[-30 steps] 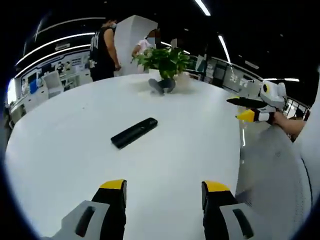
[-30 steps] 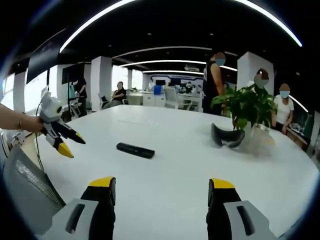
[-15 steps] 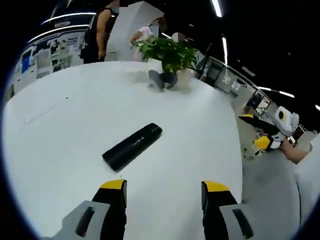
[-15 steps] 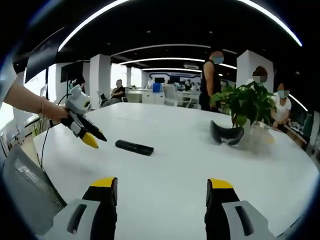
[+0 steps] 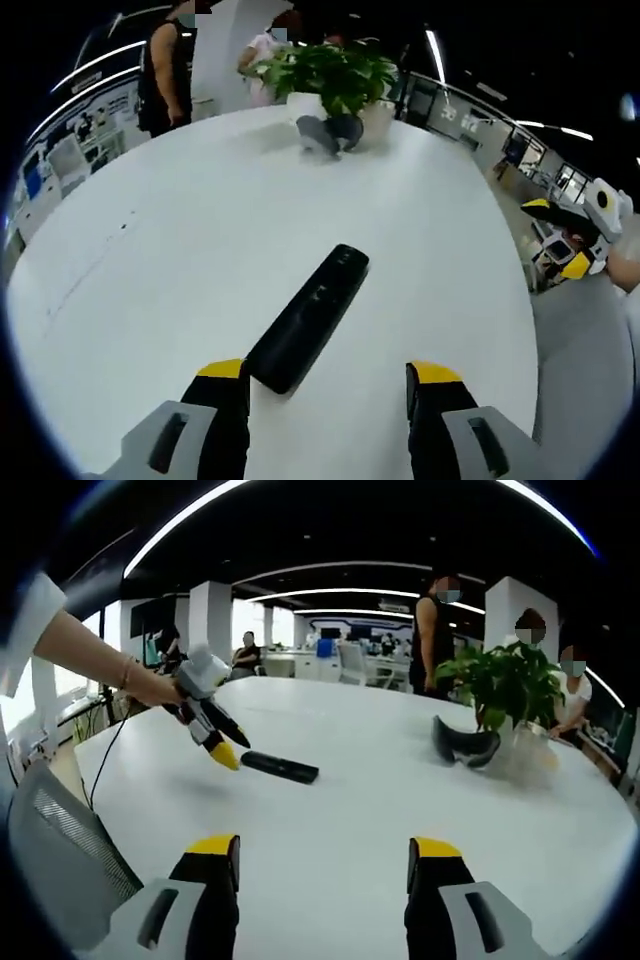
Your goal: Press the specified remote control buttons in sequence, fully releasing each button before pressing the next.
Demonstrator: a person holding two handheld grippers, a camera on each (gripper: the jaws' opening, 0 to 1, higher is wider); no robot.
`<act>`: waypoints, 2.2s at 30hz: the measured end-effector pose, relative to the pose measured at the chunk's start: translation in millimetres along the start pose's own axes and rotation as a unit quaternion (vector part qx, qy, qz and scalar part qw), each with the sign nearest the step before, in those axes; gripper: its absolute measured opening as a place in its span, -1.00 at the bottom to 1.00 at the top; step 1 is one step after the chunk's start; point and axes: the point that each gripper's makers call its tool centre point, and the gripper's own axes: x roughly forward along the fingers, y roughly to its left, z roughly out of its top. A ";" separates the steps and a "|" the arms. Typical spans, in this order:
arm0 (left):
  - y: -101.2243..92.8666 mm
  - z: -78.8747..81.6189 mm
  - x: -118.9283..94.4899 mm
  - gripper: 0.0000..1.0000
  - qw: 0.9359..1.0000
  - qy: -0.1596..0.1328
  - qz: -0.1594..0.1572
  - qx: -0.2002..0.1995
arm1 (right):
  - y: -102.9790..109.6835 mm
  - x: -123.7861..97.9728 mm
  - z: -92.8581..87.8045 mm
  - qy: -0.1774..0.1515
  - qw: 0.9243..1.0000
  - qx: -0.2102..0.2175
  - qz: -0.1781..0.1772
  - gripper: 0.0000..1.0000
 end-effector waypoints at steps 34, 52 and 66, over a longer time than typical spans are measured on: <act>28.4 -0.9 23.5 -0.32 0.987 0.095 -0.003 0.126 | -21.8 -5.9 -3.9 -0.001 0.998 0.038 -0.045 0.22; 14.8 -12.2 19.6 -0.53 0.988 0.093 0.006 0.123 | -14.2 -2.9 -3.9 0.009 0.999 0.001 -0.035 0.34; -12.7 -28.9 10.8 -0.53 0.981 0.121 -0.008 0.148 | -20.2 -3.9 -9.0 0.019 0.999 0.010 -0.046 0.32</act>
